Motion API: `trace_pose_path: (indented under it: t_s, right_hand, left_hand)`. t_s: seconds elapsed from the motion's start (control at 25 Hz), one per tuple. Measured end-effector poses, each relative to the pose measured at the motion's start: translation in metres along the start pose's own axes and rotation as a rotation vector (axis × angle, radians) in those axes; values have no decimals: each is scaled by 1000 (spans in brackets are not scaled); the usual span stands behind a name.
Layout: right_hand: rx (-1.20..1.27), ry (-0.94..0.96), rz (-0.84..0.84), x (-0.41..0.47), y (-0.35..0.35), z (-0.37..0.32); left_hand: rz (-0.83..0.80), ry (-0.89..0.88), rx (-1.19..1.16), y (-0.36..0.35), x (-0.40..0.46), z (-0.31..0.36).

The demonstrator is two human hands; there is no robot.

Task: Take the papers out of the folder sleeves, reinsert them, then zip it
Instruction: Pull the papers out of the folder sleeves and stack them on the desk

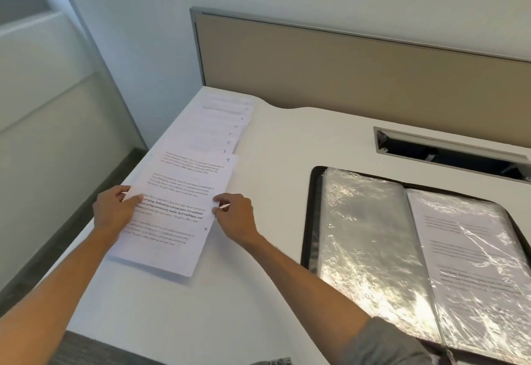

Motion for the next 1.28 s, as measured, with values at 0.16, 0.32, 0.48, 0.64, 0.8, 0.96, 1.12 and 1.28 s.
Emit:
trace_pose_path:
  t_s: [0.16,0.32,0.48,0.64,0.8,0.96,1.12,1.28]
  right_hand:
    - [-39,-35,-57,9,-22,-4]
    - [-73,-45,-76,14,-34,-5]
    - [-112,-61,-82,15,-42,0]
    - [-172,-36,-56,15,-38,-1]
    - [-126,17,26,13,-16,-6]
    - [-135,77,78,2,20,1]
    - [-99,117,103,-21,71,22]
    - [-22,74,236,-52,136,57]
  left_hand:
    - [64,33,68,13,10,-16]
    - [73,33,127,18,14,-24]
    - [98,-24,237,17,12,-21]
    - [160,-188,457,9,8,-16]
    - [160,-263,411,-4,-4,-5]
    - [-14,-459,327,-35,-32,17]
    - [-181,-621,182,-75,-75,42]
    - [-288,-715,113,-121,-124,61]
Point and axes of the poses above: each hand's wrist, its own x-axis towards the middle knuckle, its own y-axis out of the back of the hand, z = x × y, the point moved 2 cm from there along x, towards the middle knuckle, and after that the axes turned 1 degree about x, right-handed, at the moved point
